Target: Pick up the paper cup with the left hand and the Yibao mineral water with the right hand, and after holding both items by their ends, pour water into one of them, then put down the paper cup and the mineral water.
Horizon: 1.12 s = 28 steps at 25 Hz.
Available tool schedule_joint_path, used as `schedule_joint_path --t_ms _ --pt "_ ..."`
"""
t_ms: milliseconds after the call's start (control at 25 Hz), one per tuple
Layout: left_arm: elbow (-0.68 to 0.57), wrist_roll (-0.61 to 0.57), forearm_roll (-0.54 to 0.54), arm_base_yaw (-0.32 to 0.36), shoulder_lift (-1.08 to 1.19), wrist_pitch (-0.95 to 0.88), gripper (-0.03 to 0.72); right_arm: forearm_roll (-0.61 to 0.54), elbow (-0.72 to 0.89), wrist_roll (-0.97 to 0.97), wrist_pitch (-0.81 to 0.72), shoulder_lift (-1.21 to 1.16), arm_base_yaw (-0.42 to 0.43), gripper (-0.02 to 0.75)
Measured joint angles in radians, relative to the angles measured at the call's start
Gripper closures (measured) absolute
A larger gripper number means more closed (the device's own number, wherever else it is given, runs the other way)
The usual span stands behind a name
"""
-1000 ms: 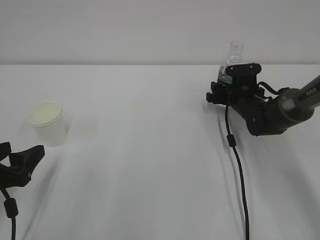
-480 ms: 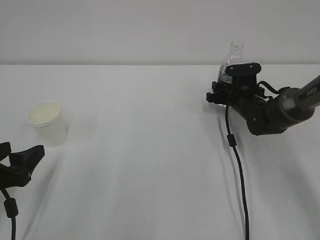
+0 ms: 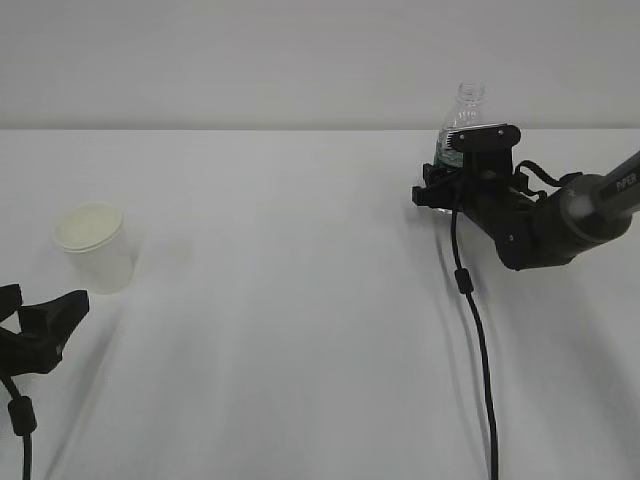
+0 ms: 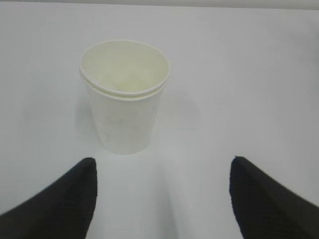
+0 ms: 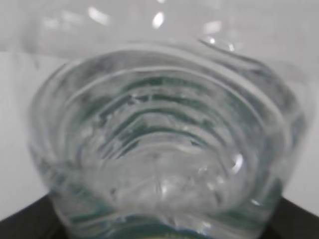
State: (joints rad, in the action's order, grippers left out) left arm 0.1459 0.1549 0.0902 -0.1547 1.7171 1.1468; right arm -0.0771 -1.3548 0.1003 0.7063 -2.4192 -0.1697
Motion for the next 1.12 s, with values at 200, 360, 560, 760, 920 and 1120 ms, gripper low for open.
schedule_joint_path --t_ms 200,360,560,760,920,1120 --pt "0.000 0.000 0.000 0.000 0.000 0.000 0.096 0.006 0.000 0.000 -0.040 0.018 0.000 0.264" --pt "0.000 0.000 0.000 0.000 0.000 0.000 0.096 0.008 0.000 0.000 -0.065 0.034 0.000 0.264" --pt "0.000 -0.002 0.000 0.000 0.000 0.000 0.096 0.014 0.002 0.000 -0.092 0.067 0.000 0.264" --pt "0.000 -0.020 0.000 0.000 0.000 0.000 0.096 0.018 0.002 0.000 -0.108 0.091 0.000 0.265" --pt "0.000 -0.022 0.000 0.000 0.000 0.000 0.096 0.022 0.004 0.000 -0.148 0.112 0.000 0.265" --pt "0.000 -0.022 -0.002 0.000 0.016 0.000 0.096 0.022 0.006 0.000 -0.180 0.147 0.000 0.265"
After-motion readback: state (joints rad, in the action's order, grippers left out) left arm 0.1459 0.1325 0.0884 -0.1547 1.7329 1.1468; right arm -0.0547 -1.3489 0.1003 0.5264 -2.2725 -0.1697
